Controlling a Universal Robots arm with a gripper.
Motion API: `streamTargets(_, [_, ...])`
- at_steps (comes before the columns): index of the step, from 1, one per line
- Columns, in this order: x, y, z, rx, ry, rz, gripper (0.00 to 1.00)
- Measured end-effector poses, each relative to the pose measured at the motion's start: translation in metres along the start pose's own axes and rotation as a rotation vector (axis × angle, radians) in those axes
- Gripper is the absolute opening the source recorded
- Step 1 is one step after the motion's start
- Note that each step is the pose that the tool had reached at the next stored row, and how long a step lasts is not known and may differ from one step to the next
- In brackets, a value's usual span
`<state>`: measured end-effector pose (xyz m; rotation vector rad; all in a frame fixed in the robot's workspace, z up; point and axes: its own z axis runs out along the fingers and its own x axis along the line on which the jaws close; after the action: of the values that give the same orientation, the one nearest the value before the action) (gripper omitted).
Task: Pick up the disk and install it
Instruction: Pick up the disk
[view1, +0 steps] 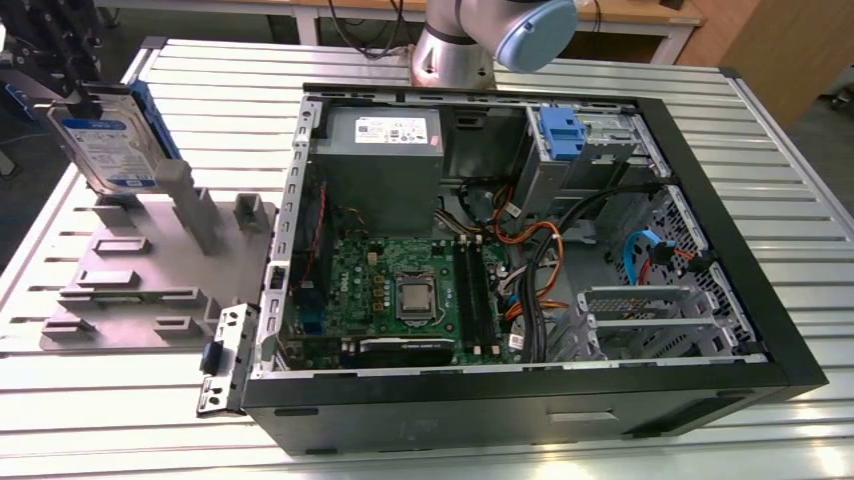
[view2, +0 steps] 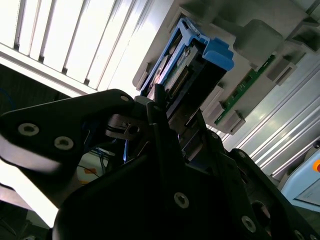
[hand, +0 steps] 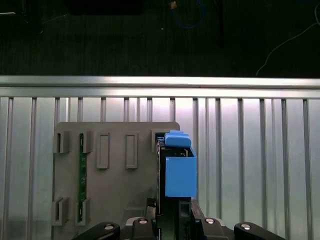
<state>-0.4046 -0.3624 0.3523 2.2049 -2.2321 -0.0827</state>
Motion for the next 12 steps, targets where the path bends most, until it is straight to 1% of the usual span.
streamTargets(10, [0.0000,0.0000,-0.0003,0.0000,0.0000,0.000,0.35])
streamTargets(12, [0.0000,0.0001,-0.0016,-0.0004,0.0003,0.000,0.35])
